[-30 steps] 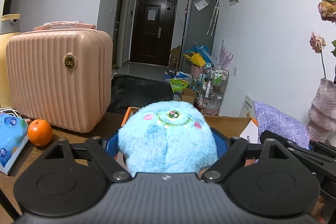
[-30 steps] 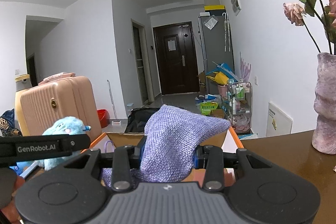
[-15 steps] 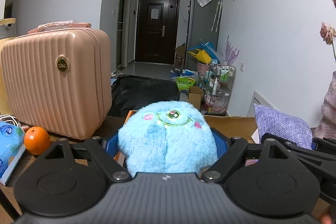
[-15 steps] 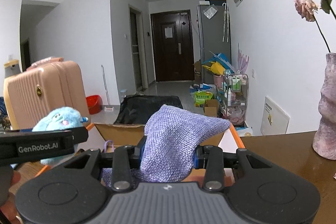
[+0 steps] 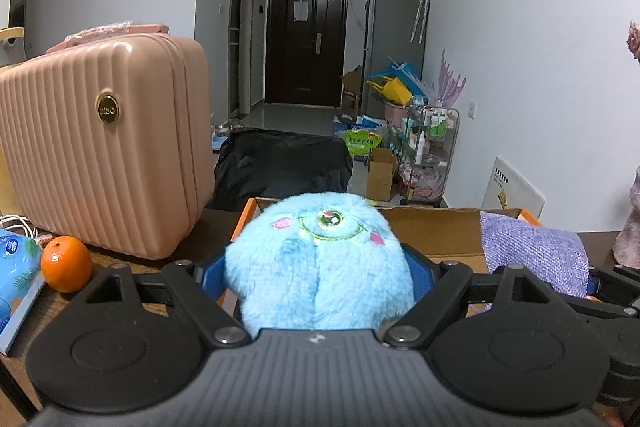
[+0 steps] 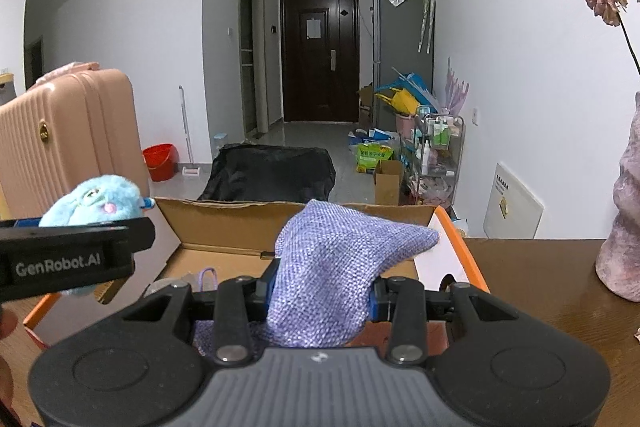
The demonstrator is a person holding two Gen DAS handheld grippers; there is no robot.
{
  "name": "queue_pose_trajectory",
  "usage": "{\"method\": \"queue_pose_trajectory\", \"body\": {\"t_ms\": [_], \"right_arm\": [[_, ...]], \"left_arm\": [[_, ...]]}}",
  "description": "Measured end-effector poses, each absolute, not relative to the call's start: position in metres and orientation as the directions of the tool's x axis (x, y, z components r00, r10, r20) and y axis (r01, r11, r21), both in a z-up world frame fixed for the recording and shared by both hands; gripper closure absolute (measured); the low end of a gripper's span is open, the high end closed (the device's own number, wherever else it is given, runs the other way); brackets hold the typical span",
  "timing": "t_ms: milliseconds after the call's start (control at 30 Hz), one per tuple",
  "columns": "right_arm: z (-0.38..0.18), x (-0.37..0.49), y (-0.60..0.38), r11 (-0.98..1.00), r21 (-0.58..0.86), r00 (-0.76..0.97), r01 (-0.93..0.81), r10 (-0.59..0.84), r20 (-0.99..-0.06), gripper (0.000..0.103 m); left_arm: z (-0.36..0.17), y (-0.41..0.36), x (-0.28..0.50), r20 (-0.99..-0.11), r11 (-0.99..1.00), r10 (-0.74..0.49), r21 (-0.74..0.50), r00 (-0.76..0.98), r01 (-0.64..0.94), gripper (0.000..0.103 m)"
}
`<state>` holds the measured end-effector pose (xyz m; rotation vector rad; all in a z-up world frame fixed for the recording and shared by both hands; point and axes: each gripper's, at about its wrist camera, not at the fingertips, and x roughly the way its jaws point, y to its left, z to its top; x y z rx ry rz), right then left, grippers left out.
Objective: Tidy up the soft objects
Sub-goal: 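Carry the blue plush and lavender pouch in both tools over the orange box, then open the left tool to drop the blue plush while the right tool releases the pouch into the box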
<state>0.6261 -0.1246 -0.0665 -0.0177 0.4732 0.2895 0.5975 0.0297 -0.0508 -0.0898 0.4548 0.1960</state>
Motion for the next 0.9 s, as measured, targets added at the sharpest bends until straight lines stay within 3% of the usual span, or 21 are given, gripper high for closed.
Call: {"method": "queue_pose_trajectory", "body": {"t_ms": [367, 433, 500, 600, 700, 900], "right_arm": [[-0.065, 0.634, -0.121, 0.965, 0.026, 0.847, -0.262, 0.242, -0.473, 0.058], [-0.065, 0.634, -0.121, 0.966, 0.023, 0.849, -0.257, 0.237, -0.473, 0.055], [-0.065, 0.635, -0.121, 0.968, 0.024, 0.85, -0.249, 0.231, -0.474, 0.034], [-0.064, 0.634, -0.125, 0.973, 0.034, 0.858, -0.229, 0.218, -0.464, 0.013], [-0.063, 0.635, -0.128, 0.976, 0.038, 0.865, -0.213, 0.206, -0.457, 0.004], [-0.064, 0.637, -0.132, 0.978, 0.04, 0.867, -0.205, 0.201, -0.456, 0.003]], "left_arm": [[-0.054, 0.038, 0.602, -0.468, 0.977, 0.143, -0.072, 0.872, -0.199, 0.016], [-0.055, 0.039, 0.602, -0.472, 0.976, 0.148, -0.071, 0.869, -0.205, 0.01], [-0.055, 0.039, 0.601, -0.466, 0.975, 0.153, -0.075, 0.871, -0.211, 0.006], [-0.055, 0.04, 0.599, -0.464, 0.973, 0.16, -0.075, 0.871, -0.218, 0.0], [-0.055, 0.042, 0.6, -0.475, 0.971, 0.159, -0.084, 0.866, -0.224, 0.0], [-0.057, 0.045, 0.601, -0.488, 0.967, 0.159, -0.097, 0.858, -0.234, 0.0]]}}
